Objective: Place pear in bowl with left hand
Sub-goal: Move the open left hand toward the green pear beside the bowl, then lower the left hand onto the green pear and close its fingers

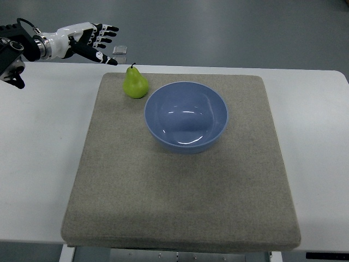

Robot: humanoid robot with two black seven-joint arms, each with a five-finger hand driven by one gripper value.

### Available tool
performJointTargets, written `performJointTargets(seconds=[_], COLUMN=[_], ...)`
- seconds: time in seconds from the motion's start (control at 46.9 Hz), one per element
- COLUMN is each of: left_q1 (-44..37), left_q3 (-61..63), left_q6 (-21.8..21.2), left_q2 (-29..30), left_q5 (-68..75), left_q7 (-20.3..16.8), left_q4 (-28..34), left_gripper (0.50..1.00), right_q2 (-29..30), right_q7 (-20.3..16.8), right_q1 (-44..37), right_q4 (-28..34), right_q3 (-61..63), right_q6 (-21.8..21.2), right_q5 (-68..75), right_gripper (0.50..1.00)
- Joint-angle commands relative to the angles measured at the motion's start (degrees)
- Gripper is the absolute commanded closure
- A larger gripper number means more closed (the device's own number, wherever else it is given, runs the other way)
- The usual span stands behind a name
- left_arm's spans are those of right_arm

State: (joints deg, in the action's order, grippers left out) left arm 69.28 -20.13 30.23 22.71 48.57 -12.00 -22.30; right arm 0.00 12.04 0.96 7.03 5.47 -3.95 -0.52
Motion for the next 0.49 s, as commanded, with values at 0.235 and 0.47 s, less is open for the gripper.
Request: performJointTargets(seconds=[0.235,0.47], left_q1=[2.88,2.08], left_q3=[3.61,6.33], left_q6=[-0.52,-9.04], left_q2=[-3.11,-7.15], left_q5=[17.61,25.26], left_q7=[-1.27,-1.62], left_q4=[-0.11,0.33], left_gripper=[0.506,0.506], right_q2=[0.0,0.0], right_q7=[0.0,0.0], right_q1=[0.0,0.0], right_q4=[0.0,0.0], right_q3=[-0.02,-0.02], right_q6=[0.0,0.0], right_q5=[-0.01,-0.01], right_gripper=[0.574,0.574])
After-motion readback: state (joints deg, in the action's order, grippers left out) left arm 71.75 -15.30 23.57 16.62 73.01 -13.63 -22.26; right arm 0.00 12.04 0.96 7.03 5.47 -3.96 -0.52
